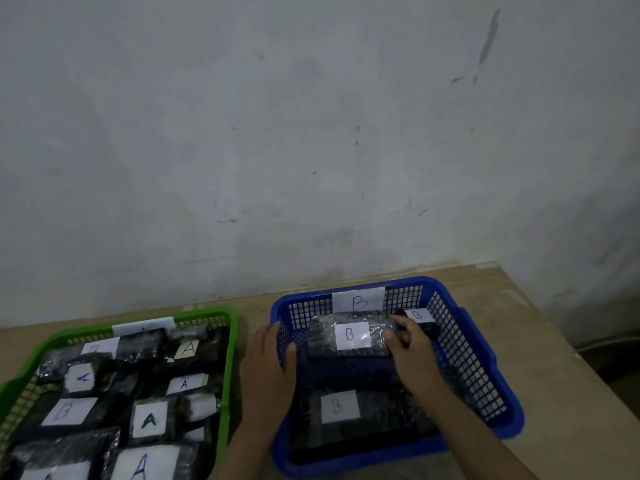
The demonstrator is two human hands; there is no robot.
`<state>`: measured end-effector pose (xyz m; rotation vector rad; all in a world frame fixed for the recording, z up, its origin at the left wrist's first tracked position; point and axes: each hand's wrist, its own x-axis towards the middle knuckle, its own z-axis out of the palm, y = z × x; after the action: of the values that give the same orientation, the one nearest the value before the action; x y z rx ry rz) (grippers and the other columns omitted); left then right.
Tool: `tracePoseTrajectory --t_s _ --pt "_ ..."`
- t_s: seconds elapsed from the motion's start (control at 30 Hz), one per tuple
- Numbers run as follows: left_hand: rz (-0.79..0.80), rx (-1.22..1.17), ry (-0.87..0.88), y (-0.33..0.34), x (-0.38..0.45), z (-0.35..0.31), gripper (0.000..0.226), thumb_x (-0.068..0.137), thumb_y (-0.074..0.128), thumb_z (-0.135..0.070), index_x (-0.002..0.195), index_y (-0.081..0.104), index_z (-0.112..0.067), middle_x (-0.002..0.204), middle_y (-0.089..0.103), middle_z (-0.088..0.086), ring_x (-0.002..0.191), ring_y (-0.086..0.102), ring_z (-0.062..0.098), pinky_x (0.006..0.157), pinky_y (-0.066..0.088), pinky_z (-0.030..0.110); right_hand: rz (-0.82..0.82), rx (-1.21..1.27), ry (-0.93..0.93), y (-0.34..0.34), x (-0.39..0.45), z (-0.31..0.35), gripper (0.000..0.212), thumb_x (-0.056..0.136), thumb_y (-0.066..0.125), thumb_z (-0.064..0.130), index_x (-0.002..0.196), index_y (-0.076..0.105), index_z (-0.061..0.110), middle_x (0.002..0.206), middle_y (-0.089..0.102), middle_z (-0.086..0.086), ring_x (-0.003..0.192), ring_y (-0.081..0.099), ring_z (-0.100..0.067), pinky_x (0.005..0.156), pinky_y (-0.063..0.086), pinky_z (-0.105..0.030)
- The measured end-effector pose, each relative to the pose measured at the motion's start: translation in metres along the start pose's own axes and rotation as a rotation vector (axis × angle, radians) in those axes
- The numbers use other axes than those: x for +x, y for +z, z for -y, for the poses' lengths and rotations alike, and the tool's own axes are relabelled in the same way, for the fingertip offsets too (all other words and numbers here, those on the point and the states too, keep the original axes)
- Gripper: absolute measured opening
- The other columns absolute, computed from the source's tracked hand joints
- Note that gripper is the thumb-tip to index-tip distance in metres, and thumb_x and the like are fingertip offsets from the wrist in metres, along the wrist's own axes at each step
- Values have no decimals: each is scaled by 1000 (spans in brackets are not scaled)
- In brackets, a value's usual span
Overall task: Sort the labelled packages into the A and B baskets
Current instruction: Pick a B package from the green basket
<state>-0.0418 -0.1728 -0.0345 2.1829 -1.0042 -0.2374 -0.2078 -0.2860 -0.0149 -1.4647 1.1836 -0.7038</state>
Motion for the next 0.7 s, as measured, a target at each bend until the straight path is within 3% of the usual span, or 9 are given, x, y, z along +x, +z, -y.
tracePoseTrajectory --t_s 0.07,0.13,0.4,0.5,0.57,0.63,0.7 --pt "89 113 -22 9 0 6 54 96 31 -35 143 17 -12 154 15 8 143 9 23 115 18 38 -8 -25 30 5 12 -5 34 93 47 11 127 45 9 117 55 -10 104 49 -17 86 37 -27" --pt "140 149 -50 15 2 10 57 96 28 -35 144 4 -15 156 4 4 144 -2 20 117 11 35 -6 -58 56 12 23 -9 33 93 45 11 126 45 10 119 55 -12 101 48 -16 84 37 -29" --pt "122 117 -97 17 2 11 55 97 26 -30 144 2 -17 156 4 1 144 0 15 116 12 31 -7 -131 98 49 56 -27 24 93 45 8 117 46 4 105 51 -9 91 47 -18 76 39 -29" --pt "124 89 -95 16 2 11 54 97 29 -30 144 4 -17 156 7 1 143 4 14 116 14 30 -16 -181 130 65 58 -34 11 94 43 12 100 37 6 84 49 -6 76 46 -19 57 35 -29" --pt "121 63 -91 16 2 11 55 96 31 -30 144 7 -17 155 11 0 143 9 15 116 18 33 -25 -287 121 72 61 -37 9 95 40 15 92 35 9 72 46 -4 73 48 -23 59 35 -31" --pt "118 50 -87 16 2 11 55 96 34 -30 144 9 -17 155 13 1 142 14 16 116 22 34 3 -457 93 75 64 -36 12 95 39 20 91 40 8 78 54 -9 75 50 -24 63 39 -33" --pt "125 48 -87 16 1 10 56 96 35 -30 144 9 -18 155 12 -1 142 15 16 116 23 34 58 -660 74 77 64 -39 25 92 45 30 98 51 7 103 59 -15 93 53 -28 78 45 -38"
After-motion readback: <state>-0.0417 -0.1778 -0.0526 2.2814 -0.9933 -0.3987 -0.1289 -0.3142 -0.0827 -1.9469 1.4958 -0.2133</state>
